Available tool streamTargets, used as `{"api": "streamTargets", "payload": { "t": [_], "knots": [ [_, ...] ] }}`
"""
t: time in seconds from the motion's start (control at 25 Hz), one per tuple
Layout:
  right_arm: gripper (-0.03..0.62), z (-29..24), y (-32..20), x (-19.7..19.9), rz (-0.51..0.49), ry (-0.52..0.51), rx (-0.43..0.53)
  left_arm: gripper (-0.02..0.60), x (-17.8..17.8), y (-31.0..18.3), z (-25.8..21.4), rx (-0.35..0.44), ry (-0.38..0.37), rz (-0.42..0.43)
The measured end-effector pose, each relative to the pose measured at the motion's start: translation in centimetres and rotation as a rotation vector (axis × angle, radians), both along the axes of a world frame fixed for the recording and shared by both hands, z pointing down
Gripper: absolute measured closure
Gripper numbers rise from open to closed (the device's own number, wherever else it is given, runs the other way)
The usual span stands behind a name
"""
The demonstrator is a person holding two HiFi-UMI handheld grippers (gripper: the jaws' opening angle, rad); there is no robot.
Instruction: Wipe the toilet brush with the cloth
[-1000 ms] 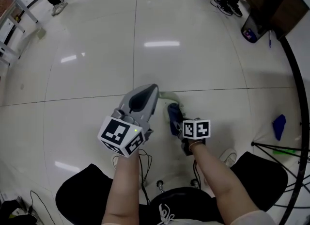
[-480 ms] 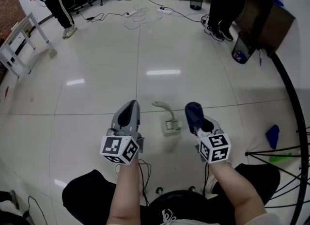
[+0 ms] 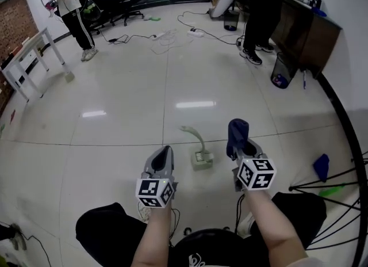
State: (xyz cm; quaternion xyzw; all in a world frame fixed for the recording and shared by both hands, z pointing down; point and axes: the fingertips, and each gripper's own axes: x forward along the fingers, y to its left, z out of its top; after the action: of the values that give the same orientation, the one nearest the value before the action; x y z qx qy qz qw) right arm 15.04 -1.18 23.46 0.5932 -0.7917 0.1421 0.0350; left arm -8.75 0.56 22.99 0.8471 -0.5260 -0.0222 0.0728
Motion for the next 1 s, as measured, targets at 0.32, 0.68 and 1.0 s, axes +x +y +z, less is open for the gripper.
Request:
{"api": "streamTargets", "payload": {
  "t": [0.32, 0.68, 1.0],
  "knots": [
    [0.533, 0.6, 1.4, -0.5, -0.030, 0.039, -0.009, 0.575, 1.4, 0.2, -1.5, 0.043, 0.000, 0.036],
    [0.533, 0.3, 2.3, -0.9, -0.041, 0.060, -0.003, 0.576, 3.3, 0.7, -1.7, 0.060, -0.004, 0.080],
    [0.533, -1.3, 2.6, -2.9, -0.101, 0.118, 0.048, 0.575, 4.3, 0.9, -2.1, 0.070, -0.059, 0.095]
  ]
}}
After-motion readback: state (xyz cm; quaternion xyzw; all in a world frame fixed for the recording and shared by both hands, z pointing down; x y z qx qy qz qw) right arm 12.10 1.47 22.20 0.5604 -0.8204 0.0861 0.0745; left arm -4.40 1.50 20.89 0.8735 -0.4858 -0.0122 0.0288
